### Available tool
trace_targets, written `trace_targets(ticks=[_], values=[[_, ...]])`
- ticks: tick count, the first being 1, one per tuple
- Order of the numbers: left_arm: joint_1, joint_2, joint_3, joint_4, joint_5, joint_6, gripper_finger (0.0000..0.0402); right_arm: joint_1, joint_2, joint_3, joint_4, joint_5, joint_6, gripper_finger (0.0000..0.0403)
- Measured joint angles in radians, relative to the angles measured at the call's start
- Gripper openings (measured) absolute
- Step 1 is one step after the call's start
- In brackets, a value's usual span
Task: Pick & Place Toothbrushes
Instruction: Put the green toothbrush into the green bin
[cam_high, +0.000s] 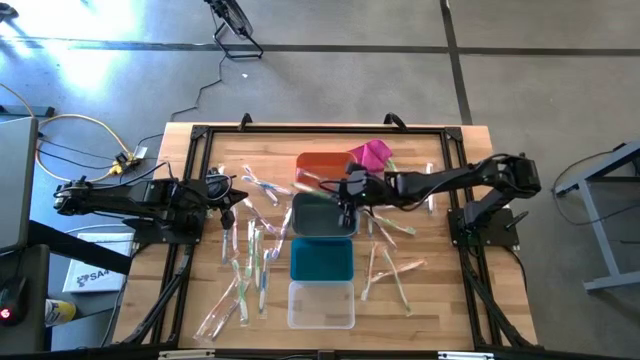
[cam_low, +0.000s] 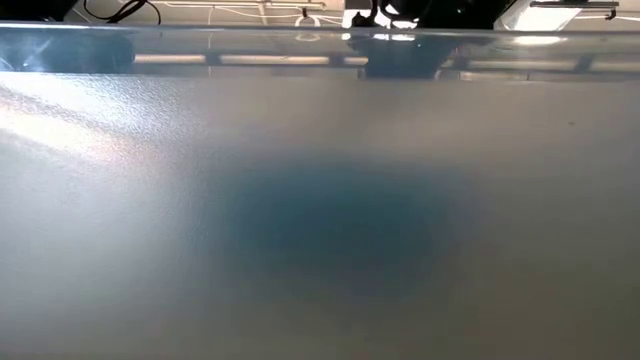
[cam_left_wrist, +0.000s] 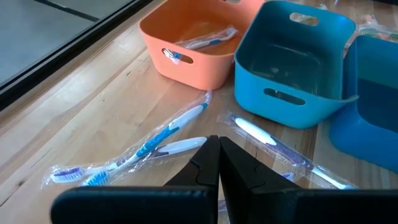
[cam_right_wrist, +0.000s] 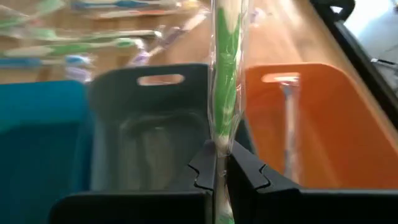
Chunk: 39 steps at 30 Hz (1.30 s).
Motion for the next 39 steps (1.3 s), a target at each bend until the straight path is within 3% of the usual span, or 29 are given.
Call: trace_targets(ticks=[7, 39], values=[[0.000, 0.000, 0.000, 0.000, 0.000, 0.000, 0.0006, 0.006, 0.003, 0.000, -0.026, -0.064, 0.035, 0.0009], [0.000, 0.000, 0.000, 0.000, 0.000, 0.000, 0.0006, 0.052, 0.105, -0.001, -0.060, -0.064, 0.073, 0.0009]])
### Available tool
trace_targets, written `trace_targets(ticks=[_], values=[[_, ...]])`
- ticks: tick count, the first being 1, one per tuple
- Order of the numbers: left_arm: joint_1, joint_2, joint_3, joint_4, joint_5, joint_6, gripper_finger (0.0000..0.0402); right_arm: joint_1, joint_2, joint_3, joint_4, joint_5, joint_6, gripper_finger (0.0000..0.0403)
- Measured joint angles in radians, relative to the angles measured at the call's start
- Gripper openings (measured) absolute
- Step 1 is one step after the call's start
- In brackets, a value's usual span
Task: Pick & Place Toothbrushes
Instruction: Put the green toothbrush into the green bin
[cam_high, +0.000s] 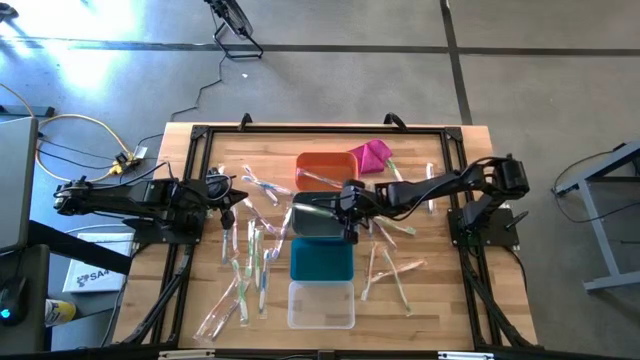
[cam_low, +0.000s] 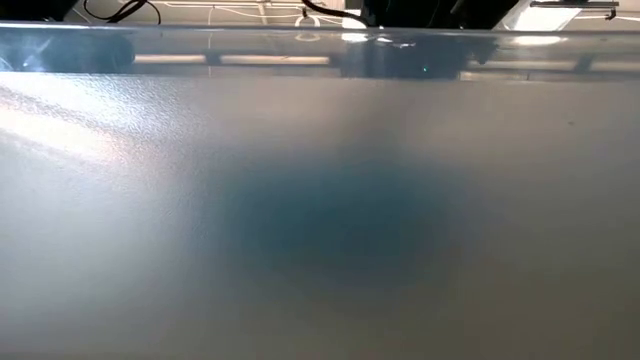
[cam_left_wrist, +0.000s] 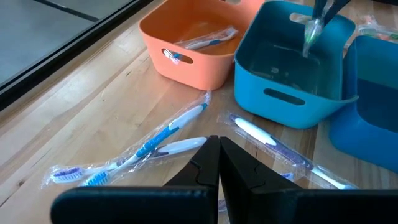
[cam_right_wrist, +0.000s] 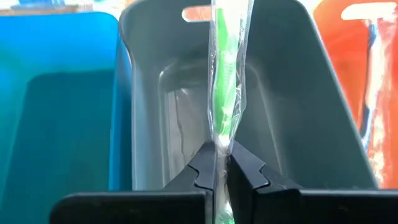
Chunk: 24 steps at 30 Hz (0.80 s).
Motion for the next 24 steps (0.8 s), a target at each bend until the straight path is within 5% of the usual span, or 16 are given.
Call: trace_targets(ticks=[14, 24], values=[[0.000, 0.000, 0.000, 0.000, 0.000, 0.000, 0.0006, -0.001, 0.050, 0.000, -0.006, -0.003, 0.001, 0.0012], [0.000, 0.000, 0.000, 0.000, 0.000, 0.000, 0.0006, -0.002, 0.050, 0.000, -0.006, 0.003, 0.019, 0.0090]])
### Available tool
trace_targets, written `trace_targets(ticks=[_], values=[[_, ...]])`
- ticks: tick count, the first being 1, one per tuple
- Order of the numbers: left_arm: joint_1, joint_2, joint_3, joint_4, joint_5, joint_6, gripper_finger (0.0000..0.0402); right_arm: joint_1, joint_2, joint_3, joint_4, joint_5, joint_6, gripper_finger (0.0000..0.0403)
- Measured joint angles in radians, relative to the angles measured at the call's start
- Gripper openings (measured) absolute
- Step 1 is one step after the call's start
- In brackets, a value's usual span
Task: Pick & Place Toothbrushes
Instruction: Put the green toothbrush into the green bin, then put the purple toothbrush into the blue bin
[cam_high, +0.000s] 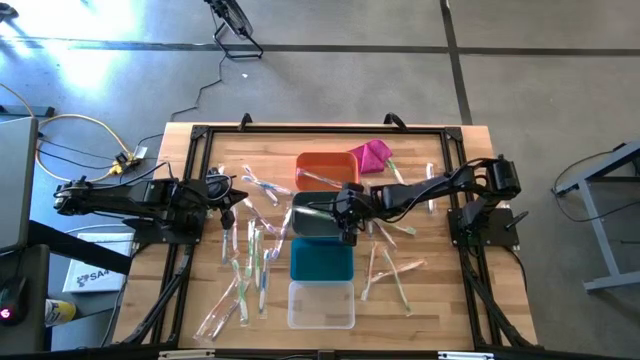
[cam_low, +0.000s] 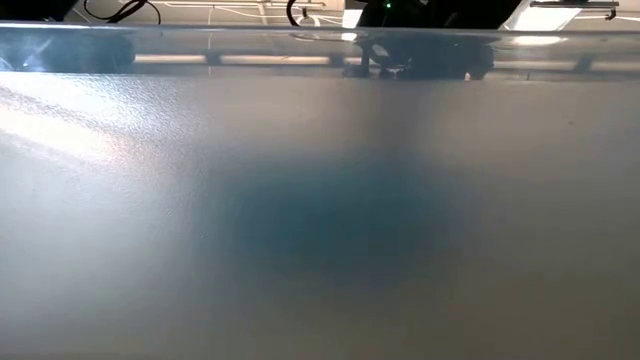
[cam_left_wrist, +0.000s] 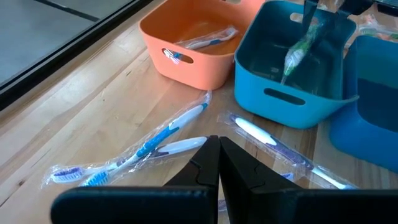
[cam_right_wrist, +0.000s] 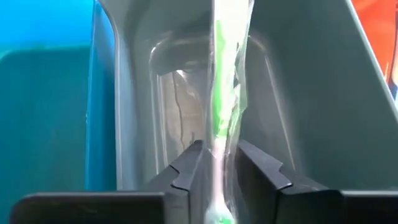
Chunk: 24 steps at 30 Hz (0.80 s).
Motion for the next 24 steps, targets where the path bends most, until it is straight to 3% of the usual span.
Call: trace_targets(ticks=[9, 24], values=[[0.000, 0.000, 0.000, 0.000, 0.000, 0.000, 0.0006, -0.002, -0.012, 0.000, 0.008, 0.001, -0.068, 0.0112], [0.000, 0.000, 0.000, -0.001, 0.000, 0.000, 0.0006, -0.002, -0.151, 0.000, -0.023, 0.058, -0.079, 0.0059]])
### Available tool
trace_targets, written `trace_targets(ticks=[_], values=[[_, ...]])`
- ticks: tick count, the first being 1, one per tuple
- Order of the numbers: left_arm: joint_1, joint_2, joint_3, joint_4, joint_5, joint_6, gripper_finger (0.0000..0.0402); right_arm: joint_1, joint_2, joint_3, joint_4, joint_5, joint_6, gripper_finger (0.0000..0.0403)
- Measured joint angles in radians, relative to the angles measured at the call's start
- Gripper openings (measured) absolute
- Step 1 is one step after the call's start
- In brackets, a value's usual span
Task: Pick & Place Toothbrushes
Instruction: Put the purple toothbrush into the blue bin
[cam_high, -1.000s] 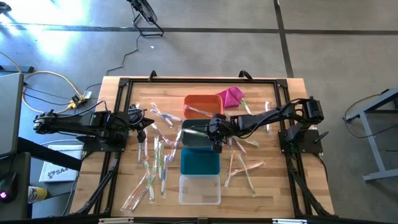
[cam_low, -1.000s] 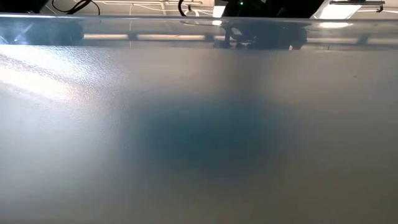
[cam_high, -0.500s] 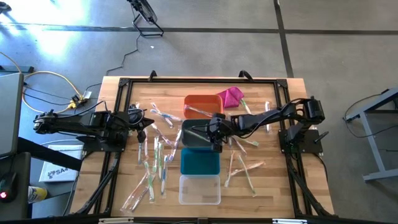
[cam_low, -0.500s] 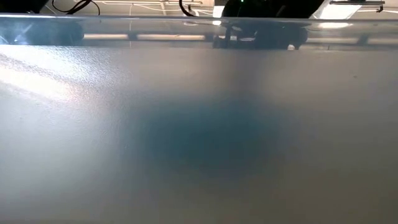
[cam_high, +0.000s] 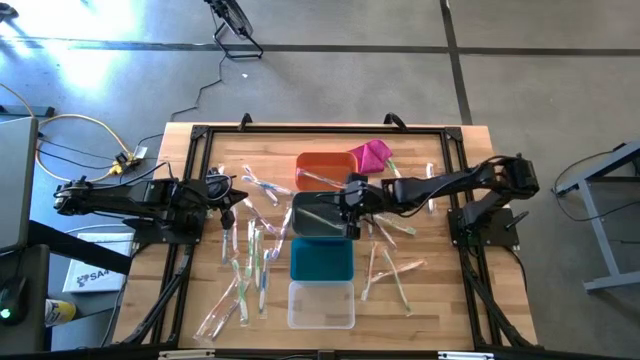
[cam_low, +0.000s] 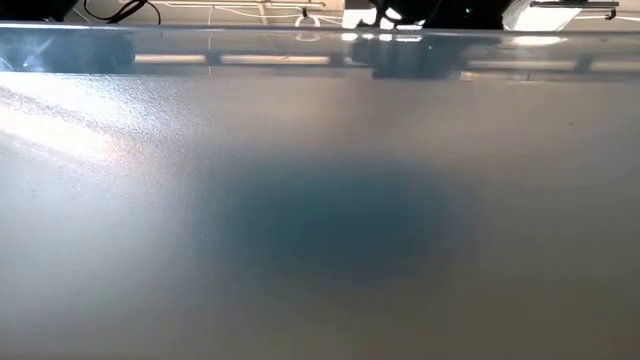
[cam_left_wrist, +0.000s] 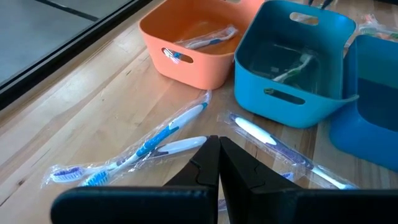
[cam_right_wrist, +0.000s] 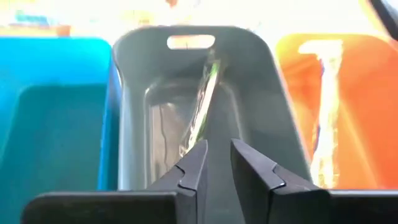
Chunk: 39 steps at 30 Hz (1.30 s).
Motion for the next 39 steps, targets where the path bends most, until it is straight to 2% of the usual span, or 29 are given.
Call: trace_targets(ticks=[15, 32, 39], values=[[0.000, 0.000, 0.000, 0.000, 0.000, 0.000, 0.0006, 0.000, -0.149, 0.000, -0.073, 0.000, 0.007, 0.0023], [0.000, 0.000, 0.000, 0.000, 0.000, 0.000, 0.0006, 0.000, -0.159, 0.000, -0.130, -0.002, 0.044, 0.0023], [0.000, 0.000, 0.000, 0.000, 0.000, 0.000, 0.0006, -0.011, -0.159, 0.000, -0.215, -0.001, 0.060, 0.0023]])
